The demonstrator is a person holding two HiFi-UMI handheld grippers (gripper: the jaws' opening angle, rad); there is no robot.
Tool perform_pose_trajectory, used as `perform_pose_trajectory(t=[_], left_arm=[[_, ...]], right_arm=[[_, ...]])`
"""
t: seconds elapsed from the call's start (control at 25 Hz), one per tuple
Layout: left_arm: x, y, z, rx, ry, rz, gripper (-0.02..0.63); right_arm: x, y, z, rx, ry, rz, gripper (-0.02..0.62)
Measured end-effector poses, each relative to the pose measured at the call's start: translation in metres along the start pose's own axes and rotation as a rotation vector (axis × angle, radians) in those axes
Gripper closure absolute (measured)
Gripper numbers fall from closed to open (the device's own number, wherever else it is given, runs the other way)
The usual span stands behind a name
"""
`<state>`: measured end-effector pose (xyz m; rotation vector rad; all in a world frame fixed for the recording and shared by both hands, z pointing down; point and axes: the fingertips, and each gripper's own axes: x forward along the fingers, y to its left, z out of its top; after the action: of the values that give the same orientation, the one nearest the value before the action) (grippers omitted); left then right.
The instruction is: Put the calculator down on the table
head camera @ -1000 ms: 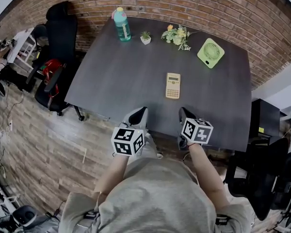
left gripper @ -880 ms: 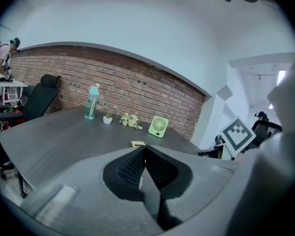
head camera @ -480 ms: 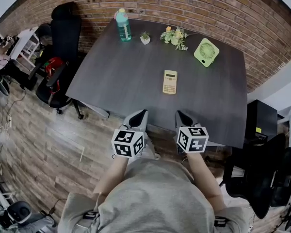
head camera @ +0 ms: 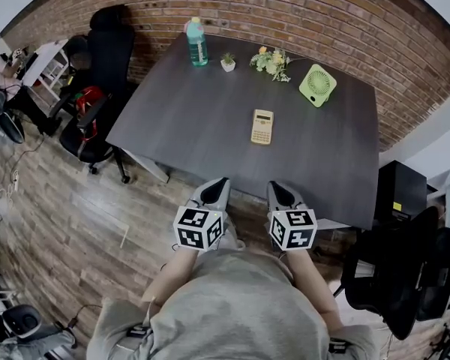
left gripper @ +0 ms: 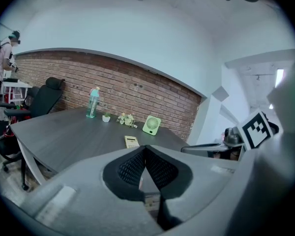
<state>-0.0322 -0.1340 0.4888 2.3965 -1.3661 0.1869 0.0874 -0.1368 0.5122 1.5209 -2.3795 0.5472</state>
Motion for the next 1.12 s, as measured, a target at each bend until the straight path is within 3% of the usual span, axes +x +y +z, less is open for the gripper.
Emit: perform_pose_trajectory(t=[1.12], left_arm=[[-0.018,-0.010,0.002,0.014,-0.016,-0.014,0.588]], right_arm=[[-0.018,0.016,0.004,0.026,-0.056,0.034,0.597]])
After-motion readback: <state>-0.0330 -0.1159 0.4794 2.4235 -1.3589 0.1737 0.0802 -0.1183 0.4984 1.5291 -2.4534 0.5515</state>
